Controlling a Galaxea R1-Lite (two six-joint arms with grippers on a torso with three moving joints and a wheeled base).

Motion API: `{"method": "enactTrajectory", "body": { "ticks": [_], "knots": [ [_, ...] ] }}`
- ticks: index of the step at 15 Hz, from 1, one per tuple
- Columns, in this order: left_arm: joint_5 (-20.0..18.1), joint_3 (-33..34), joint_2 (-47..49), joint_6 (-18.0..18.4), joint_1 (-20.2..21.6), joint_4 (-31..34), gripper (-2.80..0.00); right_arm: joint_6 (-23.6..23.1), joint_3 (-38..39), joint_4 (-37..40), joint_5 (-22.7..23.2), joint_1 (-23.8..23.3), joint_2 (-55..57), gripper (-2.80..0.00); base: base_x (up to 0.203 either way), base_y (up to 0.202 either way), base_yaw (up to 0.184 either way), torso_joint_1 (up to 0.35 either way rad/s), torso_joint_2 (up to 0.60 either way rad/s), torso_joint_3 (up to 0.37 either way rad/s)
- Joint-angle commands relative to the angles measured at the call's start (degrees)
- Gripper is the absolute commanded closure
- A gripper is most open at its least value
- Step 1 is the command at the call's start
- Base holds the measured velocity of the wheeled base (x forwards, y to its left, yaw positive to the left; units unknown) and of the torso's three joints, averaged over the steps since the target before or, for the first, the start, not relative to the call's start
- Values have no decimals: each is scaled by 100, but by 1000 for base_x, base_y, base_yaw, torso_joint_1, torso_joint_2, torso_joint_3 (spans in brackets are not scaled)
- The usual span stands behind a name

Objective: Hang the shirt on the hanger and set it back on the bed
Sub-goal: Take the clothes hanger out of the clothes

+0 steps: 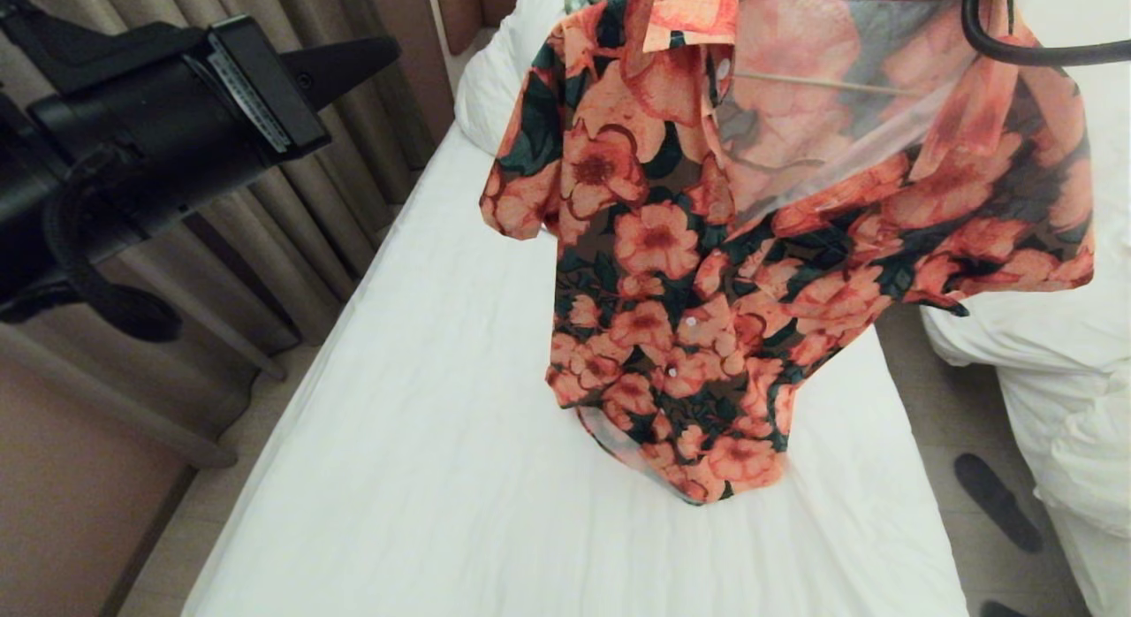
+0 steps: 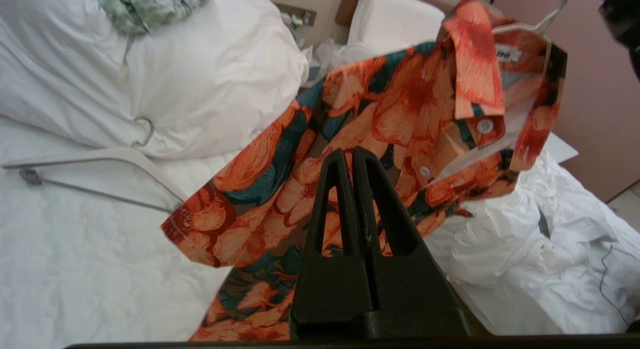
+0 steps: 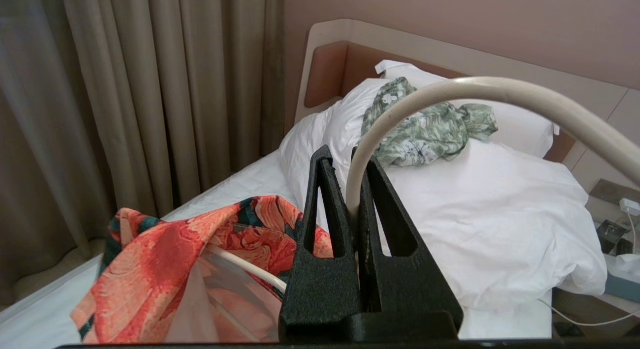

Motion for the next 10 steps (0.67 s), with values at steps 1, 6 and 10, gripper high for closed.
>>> {"method": "enactTrajectory", "body": {
  "ticks": [1,6,10],
  "knots": [
    [-7,17,23,-4,17,-32,0,-13,-8,-9,4,-17,-3,0,0,0,0,0,0,0],
    [-7,20,14,-1,17,-32,0,-57,-78,-18,4,-25,-12,0,0,0,0,0,0,0],
    [-7,20,14,-1,17,-32,0,-68,-70,-18,10,-17,-13,0,0,0,0,0,0,0]
  ]
}}
